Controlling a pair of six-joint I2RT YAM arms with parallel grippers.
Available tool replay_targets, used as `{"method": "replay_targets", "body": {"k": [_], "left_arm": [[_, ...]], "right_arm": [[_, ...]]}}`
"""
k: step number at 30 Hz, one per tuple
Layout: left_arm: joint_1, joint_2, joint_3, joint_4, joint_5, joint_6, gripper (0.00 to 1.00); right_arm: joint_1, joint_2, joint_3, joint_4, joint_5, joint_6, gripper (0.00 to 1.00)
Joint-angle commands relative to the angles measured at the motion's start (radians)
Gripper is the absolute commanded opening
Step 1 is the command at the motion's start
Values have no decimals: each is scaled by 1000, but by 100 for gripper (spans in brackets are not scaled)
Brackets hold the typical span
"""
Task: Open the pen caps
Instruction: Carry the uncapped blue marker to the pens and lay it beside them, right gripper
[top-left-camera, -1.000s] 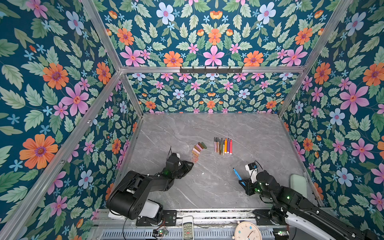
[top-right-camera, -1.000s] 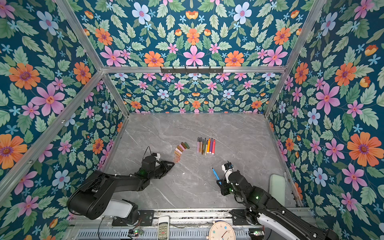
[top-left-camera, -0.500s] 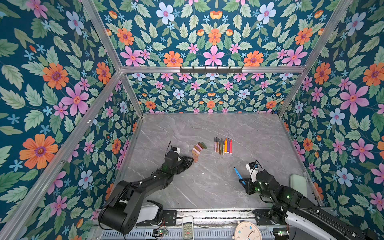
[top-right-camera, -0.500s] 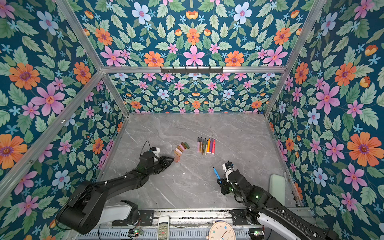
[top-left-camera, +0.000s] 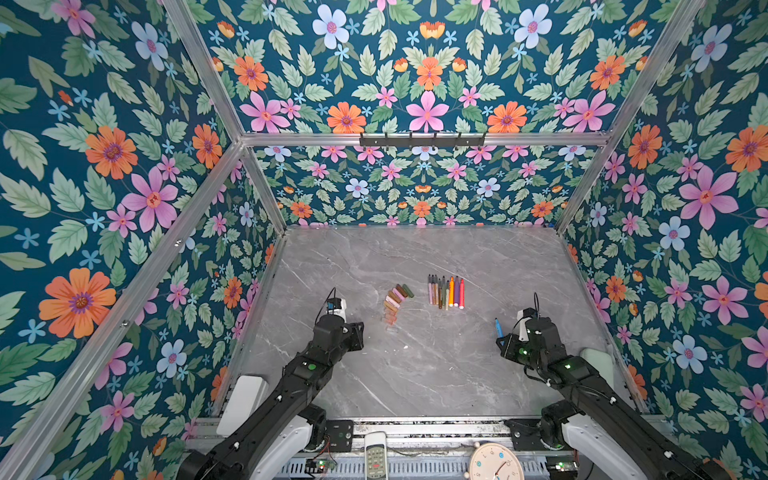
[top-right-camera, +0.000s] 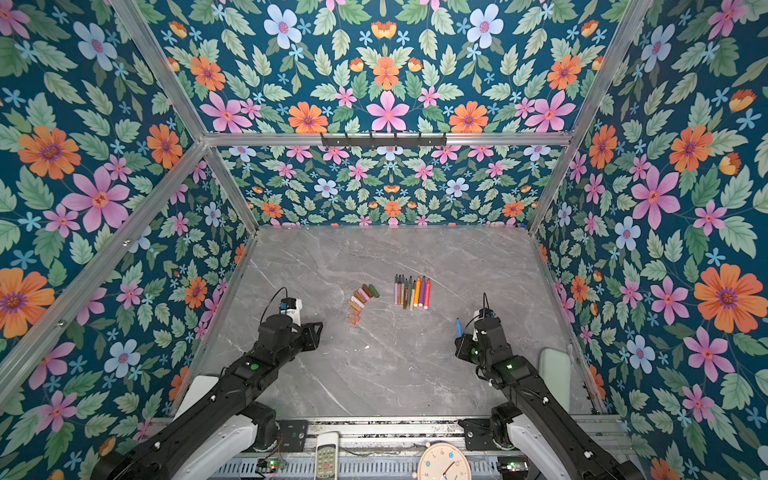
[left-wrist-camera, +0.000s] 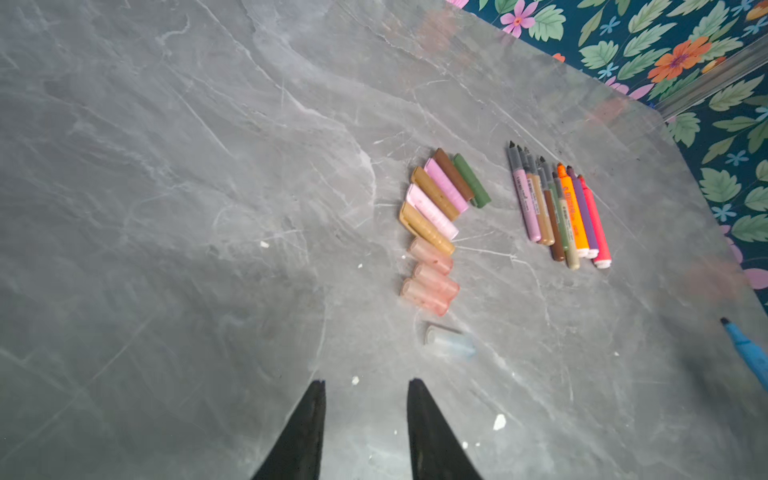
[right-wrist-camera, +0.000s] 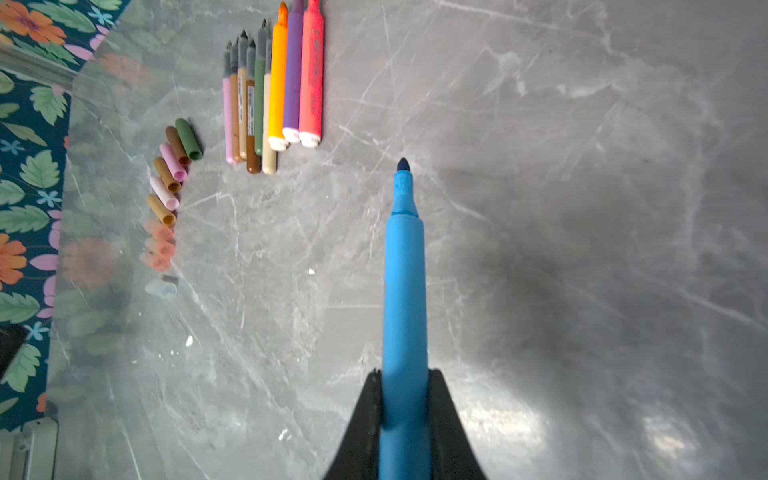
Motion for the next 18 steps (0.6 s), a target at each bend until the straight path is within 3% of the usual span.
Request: {"method": "replay_targets", "body": {"k": [1,8,12,18], "left_arm": [[2,-58,-24,28,-38,31,38],[1,-33,-31,47,-55,26,41],[0,7,-17,45,-50,29,41],[0,-41,-34,44,-59,21,41]], "right_arm": [[-11,80,41,179,-29,-62,0],[-13,363,137,400,5,-103,0],[-13,534,204,515,-43,-138,0],[-32,733,295,588,-75,-116,0]]}}
